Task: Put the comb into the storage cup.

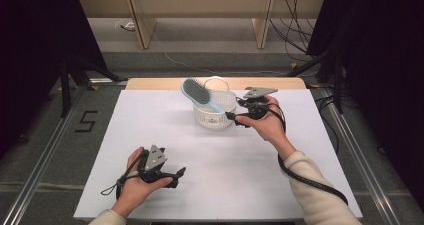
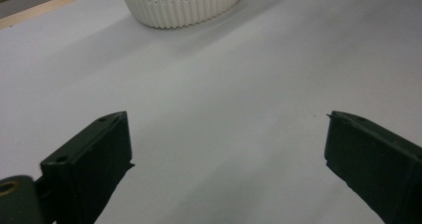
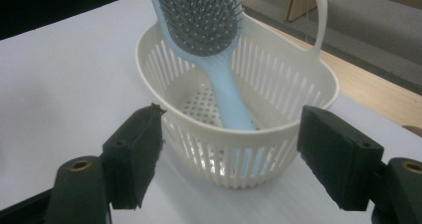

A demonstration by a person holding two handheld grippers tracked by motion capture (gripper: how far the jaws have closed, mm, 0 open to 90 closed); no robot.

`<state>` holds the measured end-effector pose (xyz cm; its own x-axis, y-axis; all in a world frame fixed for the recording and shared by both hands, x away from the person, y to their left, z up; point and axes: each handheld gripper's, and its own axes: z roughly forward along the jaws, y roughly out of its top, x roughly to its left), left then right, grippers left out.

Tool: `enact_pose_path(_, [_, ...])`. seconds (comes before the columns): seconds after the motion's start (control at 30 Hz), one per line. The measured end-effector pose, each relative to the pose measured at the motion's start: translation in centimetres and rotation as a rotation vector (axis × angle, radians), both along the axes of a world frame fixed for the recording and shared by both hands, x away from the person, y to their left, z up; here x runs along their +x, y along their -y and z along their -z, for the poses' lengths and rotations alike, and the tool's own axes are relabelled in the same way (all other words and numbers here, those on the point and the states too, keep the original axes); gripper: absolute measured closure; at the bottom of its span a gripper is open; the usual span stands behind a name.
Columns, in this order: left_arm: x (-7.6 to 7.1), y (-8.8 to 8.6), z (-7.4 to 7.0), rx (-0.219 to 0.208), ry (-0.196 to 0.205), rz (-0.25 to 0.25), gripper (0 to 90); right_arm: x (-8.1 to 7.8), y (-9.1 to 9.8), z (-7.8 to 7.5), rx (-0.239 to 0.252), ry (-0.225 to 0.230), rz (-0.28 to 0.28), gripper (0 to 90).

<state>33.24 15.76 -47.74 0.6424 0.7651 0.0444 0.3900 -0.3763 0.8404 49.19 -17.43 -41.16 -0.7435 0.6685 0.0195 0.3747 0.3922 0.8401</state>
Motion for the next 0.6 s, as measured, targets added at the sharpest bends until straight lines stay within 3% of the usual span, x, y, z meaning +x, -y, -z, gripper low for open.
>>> enact_pose_path(0.3, [0.0, 0.0, 0.0, 0.002, 0.000, -0.002, 4.0, -1.8, 1.9, 0.3, 0.039, 0.003, 0.006, 25.9])
enact_pose_path(0.6, [0.0, 0.0, 0.0, 0.001, 0.000, -0.003, 4.0, -3.6, 3.8, 0.6, 0.047, 0.011, 0.010, 25.2])
